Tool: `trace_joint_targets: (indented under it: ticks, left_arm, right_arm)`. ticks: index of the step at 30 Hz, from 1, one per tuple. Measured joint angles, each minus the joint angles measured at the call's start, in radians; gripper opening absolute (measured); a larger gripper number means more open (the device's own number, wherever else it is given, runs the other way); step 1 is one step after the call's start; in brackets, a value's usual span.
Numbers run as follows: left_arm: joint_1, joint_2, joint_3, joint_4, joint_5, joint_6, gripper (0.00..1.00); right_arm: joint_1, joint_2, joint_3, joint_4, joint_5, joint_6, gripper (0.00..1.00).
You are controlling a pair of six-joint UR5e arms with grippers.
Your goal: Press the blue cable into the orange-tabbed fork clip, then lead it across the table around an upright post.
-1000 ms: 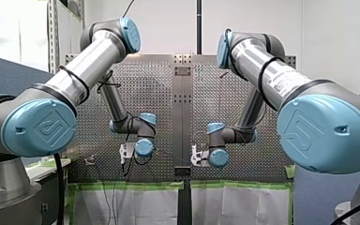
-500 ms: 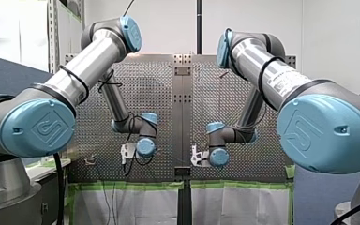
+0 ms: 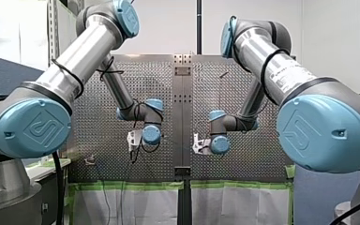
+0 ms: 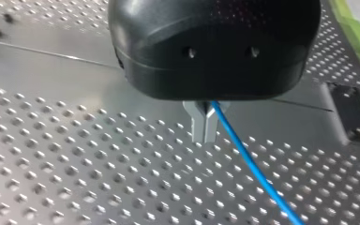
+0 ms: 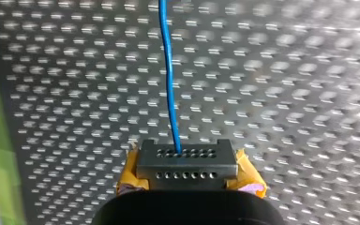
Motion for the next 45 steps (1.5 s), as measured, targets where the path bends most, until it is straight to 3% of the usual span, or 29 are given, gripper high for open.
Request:
trace_joint_targets:
  ticks: [11,32,37,45]
  left_arm:
    - [-0.032,0.106,0.0,-0.041,-0.061,0.018,0.0]
    - [-0.067,0.302,0.006,-0.053,-0.072,0.033,0.0]
    - [-0.068,0.319,0.016,-0.072,-0.079,0.045,0.0]
    - [-0.073,0.321,0.047,-0.101,-0.081,0.055,0.0]
  right_arm:
    - [0.002,-0.105,0.001,0.036,-0.002,-0.003,0.0]
    - [0.013,-0.232,0.0,0.09,-0.02,0.002,0.0]
    - [0.017,-0.287,0.0,0.093,-0.044,0.005,0.0]
    - [0.025,-0.368,-0.01,0.122,-0.052,0.0,0.0]
